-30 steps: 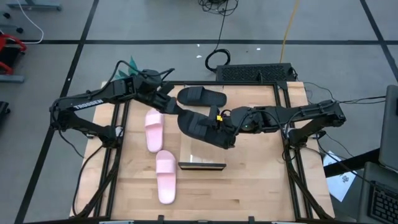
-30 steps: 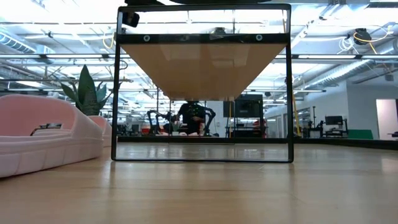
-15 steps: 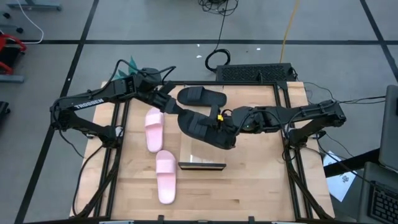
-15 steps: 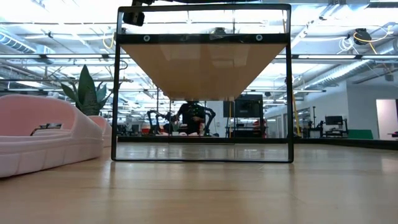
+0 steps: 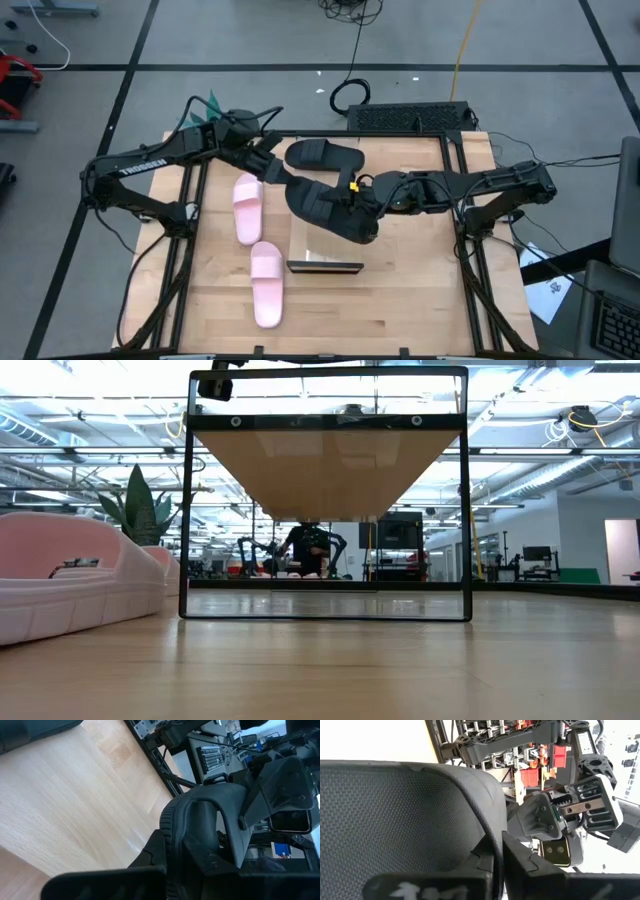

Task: Pick and place slides into the shelf
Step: Put the black slide slipper on the shelf

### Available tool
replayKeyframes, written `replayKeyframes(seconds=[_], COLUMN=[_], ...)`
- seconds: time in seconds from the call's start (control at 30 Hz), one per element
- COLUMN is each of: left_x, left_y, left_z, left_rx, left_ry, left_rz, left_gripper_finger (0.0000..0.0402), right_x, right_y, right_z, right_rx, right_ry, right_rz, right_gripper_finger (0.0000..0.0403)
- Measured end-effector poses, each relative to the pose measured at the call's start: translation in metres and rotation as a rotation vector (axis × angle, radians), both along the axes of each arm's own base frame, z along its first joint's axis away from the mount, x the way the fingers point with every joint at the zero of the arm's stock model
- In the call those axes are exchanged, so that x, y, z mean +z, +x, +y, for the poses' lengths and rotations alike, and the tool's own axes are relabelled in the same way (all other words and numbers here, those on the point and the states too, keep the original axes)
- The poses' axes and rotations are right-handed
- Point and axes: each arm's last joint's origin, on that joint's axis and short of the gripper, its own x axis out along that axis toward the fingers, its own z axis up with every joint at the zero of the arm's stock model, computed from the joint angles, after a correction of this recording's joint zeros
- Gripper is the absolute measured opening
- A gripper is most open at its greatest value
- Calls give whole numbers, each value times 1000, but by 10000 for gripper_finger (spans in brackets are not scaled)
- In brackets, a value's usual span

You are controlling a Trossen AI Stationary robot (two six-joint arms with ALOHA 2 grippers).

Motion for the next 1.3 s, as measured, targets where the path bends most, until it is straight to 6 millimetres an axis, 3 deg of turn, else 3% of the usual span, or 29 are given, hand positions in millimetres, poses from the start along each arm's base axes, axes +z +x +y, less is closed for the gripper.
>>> replayKeyframes(seconds=[0.23, 0.7, 1.3], left_x=[1, 0, -7], left_y=[-2, -4, -17], left_z=[7, 12, 29], left_rx=[17, 18, 79], left_ry=[8, 11, -10], left_rz=[-9, -10, 84], left_gripper_finger=[10, 10, 9], right_x=[0, -2, -1], right_y=[-1, -5, -16], right_z=[3, 11, 37], right_rx=[-67, -159, -296], right_ry=[-14, -14, -67], right_rz=[0, 0, -31], right_gripper_finger=[16, 104, 109])
